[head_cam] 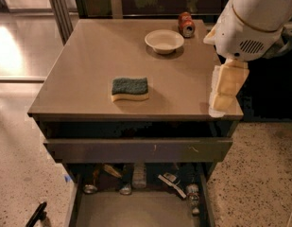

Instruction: Place sponge into middle drawer

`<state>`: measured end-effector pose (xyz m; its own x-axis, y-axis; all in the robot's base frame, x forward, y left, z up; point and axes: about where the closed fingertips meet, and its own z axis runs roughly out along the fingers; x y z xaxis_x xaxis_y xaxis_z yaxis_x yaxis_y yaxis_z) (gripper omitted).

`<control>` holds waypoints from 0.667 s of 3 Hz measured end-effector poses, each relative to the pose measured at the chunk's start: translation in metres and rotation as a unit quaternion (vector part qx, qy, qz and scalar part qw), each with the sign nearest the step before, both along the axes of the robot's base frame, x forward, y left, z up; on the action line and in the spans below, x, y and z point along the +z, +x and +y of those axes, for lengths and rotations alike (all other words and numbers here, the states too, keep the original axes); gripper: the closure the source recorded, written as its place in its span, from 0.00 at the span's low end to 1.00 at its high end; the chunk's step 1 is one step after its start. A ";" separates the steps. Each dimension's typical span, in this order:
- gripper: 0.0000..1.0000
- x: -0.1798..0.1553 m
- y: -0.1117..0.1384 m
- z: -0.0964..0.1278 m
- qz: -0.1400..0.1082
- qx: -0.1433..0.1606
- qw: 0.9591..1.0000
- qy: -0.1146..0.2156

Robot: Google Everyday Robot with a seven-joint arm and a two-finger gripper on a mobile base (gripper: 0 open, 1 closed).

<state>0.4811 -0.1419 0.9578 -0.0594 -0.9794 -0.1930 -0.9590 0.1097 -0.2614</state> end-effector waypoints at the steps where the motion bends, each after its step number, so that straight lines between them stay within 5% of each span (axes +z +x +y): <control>1: 0.00 -0.001 0.010 0.027 0.002 0.030 1.000 0.002; 2: 0.00 -0.001 0.010 0.027 0.002 0.030 1.000 0.002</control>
Offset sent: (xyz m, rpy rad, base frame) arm 0.0088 0.0238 -0.0015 0.0036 0.0042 0.0518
